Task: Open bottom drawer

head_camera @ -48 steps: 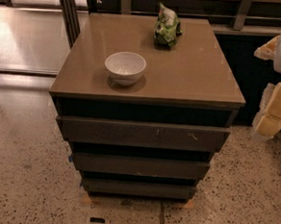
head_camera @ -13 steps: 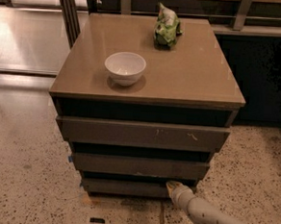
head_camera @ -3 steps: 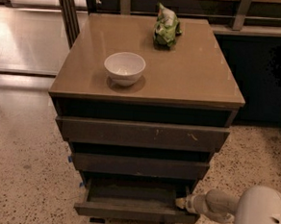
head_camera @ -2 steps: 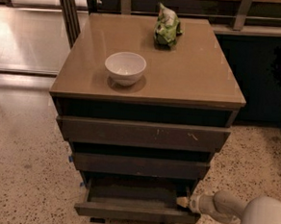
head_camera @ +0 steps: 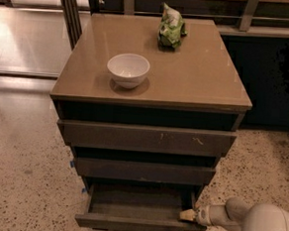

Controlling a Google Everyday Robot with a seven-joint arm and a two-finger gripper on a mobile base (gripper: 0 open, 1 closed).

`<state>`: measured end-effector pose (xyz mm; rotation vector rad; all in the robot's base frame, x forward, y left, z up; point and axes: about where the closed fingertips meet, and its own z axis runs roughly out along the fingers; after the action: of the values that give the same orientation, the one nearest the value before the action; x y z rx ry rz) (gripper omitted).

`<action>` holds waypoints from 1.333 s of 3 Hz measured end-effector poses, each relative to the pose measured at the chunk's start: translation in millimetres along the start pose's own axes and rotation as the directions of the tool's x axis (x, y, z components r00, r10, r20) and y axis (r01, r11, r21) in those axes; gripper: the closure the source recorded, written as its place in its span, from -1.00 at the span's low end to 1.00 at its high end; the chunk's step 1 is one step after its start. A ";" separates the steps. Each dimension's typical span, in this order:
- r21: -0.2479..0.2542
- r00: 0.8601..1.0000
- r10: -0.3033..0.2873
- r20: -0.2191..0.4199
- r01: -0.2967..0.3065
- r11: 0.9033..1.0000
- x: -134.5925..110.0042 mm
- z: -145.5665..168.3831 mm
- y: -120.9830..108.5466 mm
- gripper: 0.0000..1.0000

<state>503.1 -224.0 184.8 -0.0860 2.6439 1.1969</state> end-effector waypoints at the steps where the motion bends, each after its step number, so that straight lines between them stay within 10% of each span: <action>1: -0.073 0.998 -0.015 -0.063 0.010 0.997 13.4 -15.2 35.2 1.00; 4: -0.036 0.990 -0.129 -0.049 0.127 0.991 28.4 -57.3 93.3 1.00</action>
Offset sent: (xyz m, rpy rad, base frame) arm -0.0663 0.0153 0.1158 0.0710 0.0392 0.1222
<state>450.6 -203.7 283.0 -0.2909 2.6175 1.2106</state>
